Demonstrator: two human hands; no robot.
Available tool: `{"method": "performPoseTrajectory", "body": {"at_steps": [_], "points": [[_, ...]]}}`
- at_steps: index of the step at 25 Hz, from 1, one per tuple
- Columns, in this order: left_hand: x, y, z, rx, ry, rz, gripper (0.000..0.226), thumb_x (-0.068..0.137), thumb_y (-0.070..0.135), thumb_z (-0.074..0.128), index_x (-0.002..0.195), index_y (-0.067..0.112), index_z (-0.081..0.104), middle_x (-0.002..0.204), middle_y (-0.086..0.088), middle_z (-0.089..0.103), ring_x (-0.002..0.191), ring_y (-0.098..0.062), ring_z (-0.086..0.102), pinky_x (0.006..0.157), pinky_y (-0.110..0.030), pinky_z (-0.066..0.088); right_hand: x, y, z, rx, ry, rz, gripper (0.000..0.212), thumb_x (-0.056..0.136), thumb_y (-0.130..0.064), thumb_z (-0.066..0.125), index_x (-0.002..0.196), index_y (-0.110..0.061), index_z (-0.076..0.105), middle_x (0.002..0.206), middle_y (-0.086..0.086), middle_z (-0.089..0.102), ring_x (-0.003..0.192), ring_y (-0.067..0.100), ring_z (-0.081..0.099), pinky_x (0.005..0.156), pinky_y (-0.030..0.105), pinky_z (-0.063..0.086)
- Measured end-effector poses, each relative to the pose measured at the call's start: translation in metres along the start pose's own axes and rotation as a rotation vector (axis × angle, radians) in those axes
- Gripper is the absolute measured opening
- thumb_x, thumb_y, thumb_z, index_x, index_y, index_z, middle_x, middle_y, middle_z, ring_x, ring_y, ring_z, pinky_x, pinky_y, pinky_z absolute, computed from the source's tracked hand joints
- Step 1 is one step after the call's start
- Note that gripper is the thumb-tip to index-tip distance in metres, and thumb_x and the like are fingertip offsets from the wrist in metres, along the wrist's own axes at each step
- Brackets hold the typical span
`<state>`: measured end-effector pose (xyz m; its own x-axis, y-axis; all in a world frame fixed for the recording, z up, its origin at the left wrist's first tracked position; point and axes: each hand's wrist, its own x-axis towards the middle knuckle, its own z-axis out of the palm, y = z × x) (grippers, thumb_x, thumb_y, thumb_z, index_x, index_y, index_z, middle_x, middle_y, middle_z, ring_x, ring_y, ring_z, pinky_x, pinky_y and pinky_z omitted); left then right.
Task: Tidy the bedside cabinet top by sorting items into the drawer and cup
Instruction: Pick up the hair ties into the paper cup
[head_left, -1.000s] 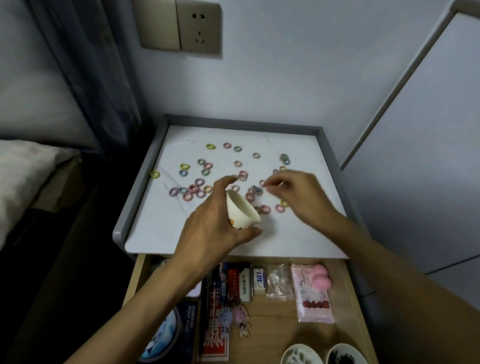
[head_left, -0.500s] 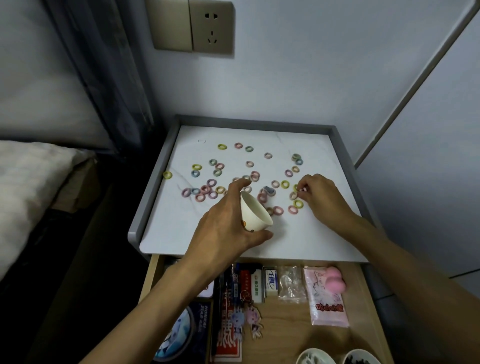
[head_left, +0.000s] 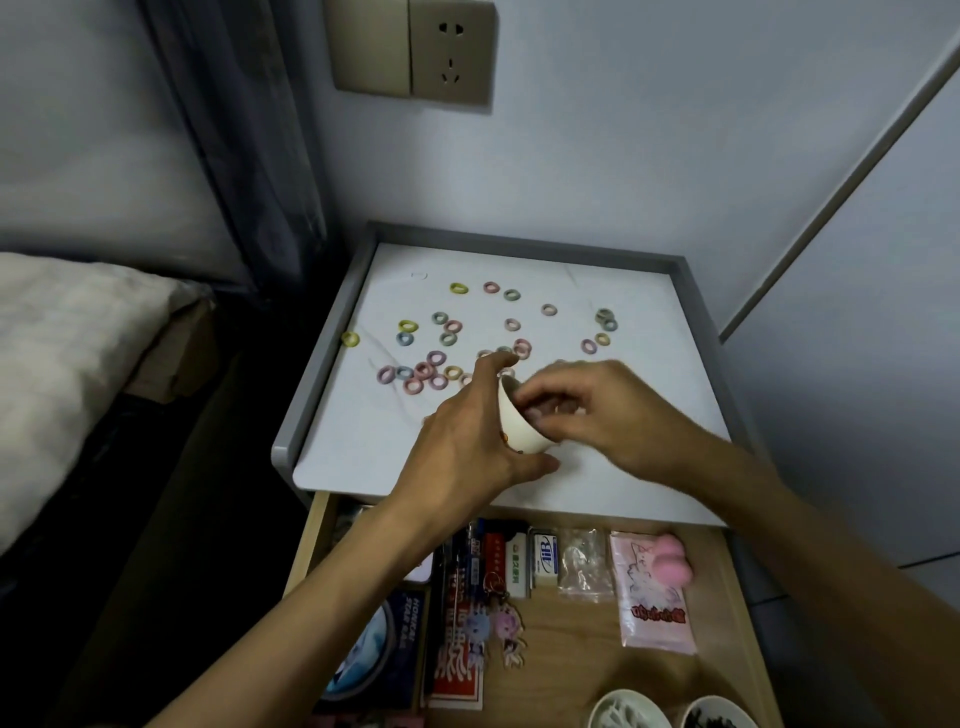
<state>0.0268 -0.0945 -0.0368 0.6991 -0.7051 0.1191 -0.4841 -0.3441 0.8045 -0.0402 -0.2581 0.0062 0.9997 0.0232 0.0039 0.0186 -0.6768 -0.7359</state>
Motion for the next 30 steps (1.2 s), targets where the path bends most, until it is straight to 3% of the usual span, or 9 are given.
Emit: {"method": "performPoseTrajectory", "body": {"at_steps": [2, 5, 10, 14, 17, 20, 23, 27, 30], "points": [[0.0, 0.0, 0.0, 0.019, 0.0, 0.007, 0.097, 0.066, 0.04, 0.086, 0.141, 0.037, 0.026, 0.107, 0.022, 0.061, 0.094, -0.003, 0.062, 0.08, -0.022, 0.051, -0.001, 0.004, 0.005, 0.008, -0.008, 0.022, 0.032, 0.085, 0.002, 0.067, 0.113, -0.012, 0.071, 0.1, -0.007, 0.07, 0.092, 0.005, 0.064, 0.083, 0.019, 0.051], [-0.001, -0.002, -0.003, 0.035, 0.029, -0.013, 0.096, 0.064, 0.043, 0.086, 0.138, 0.042, 0.026, 0.105, 0.022, 0.053, 0.089, -0.005, 0.058, 0.069, -0.012, 0.044, -0.001, 0.015, 0.0, 0.222, 0.182, 0.05, 0.022, 0.085, -0.002, 0.068, 0.102, -0.014, 0.074, 0.093, -0.006, 0.074, 0.09, 0.008, 0.069, 0.079, 0.018, 0.053], [0.003, -0.005, -0.011, 0.027, 0.054, -0.03, 0.094, 0.065, 0.045, 0.086, 0.139, 0.04, 0.028, 0.119, 0.011, 0.058, 0.092, -0.007, 0.054, 0.067, -0.01, 0.041, 0.017, 0.062, -0.018, 0.129, 0.45, 0.307, 0.012, 0.088, -0.016, 0.07, 0.092, -0.026, 0.073, 0.095, -0.008, 0.074, 0.087, 0.011, 0.069, 0.075, 0.024, 0.053], [0.004, -0.004, -0.012, 0.016, 0.045, -0.032, 0.094, 0.066, 0.045, 0.085, 0.14, 0.038, 0.028, 0.123, 0.008, 0.058, 0.095, -0.01, 0.057, 0.072, -0.019, 0.046, 0.065, 0.103, -0.058, -0.213, 0.418, 0.463, 0.032, 0.087, -0.022, 0.071, 0.118, -0.015, 0.066, 0.12, 0.008, 0.063, 0.107, 0.02, 0.059, 0.085, 0.025, 0.042], [0.004, -0.002, -0.012, 0.014, 0.029, -0.011, 0.092, 0.066, 0.045, 0.084, 0.139, 0.04, 0.028, 0.122, 0.008, 0.058, 0.093, -0.008, 0.054, 0.069, -0.016, 0.043, 0.089, 0.119, -0.066, -0.314, 0.339, 0.533, 0.039, 0.088, -0.022, 0.07, 0.125, -0.013, 0.062, 0.129, 0.012, 0.058, 0.115, 0.025, 0.056, 0.084, 0.023, 0.037], [0.006, -0.002, -0.014, 0.015, 0.023, 0.003, 0.092, 0.066, 0.046, 0.084, 0.139, 0.04, 0.028, 0.123, 0.009, 0.057, 0.094, -0.007, 0.052, 0.071, -0.018, 0.042, 0.093, 0.128, -0.057, -0.347, 0.282, 0.533, 0.032, 0.085, -0.017, 0.073, 0.116, -0.011, 0.065, 0.118, 0.011, 0.061, 0.107, 0.025, 0.058, 0.08, 0.022, 0.036], [0.005, -0.003, -0.015, 0.016, 0.018, 0.01, 0.092, 0.066, 0.047, 0.084, 0.139, 0.041, 0.028, 0.121, 0.012, 0.056, 0.095, -0.008, 0.054, 0.074, -0.021, 0.046, 0.081, 0.128, -0.045, -0.37, 0.333, 0.449, 0.006, 0.088, -0.011, 0.068, 0.094, -0.013, 0.068, 0.103, 0.007, 0.066, 0.093, 0.02, 0.058, 0.076, 0.022, 0.037], [0.003, -0.004, -0.013, 0.025, 0.012, 0.012, 0.094, 0.065, 0.048, 0.084, 0.14, 0.041, 0.027, 0.123, 0.01, 0.057, 0.097, -0.009, 0.055, 0.078, -0.025, 0.048, 0.061, 0.116, -0.036, -0.326, 0.404, 0.441, 0.004, 0.088, -0.007, 0.069, 0.09, -0.009, 0.072, 0.099, 0.01, 0.071, 0.086, 0.017, 0.059, 0.076, 0.022, 0.041], [0.001, -0.004, -0.011, 0.031, 0.015, 0.009, 0.096, 0.065, 0.048, 0.084, 0.141, 0.042, 0.026, 0.123, 0.011, 0.057, 0.096, -0.008, 0.055, 0.075, -0.02, 0.046, 0.044, 0.085, -0.034, -0.105, 0.538, 0.419, 0.004, 0.088, -0.008, 0.068, 0.089, -0.01, 0.072, 0.094, 0.005, 0.071, 0.083, 0.018, 0.064, 0.075, 0.026, 0.052]]}}
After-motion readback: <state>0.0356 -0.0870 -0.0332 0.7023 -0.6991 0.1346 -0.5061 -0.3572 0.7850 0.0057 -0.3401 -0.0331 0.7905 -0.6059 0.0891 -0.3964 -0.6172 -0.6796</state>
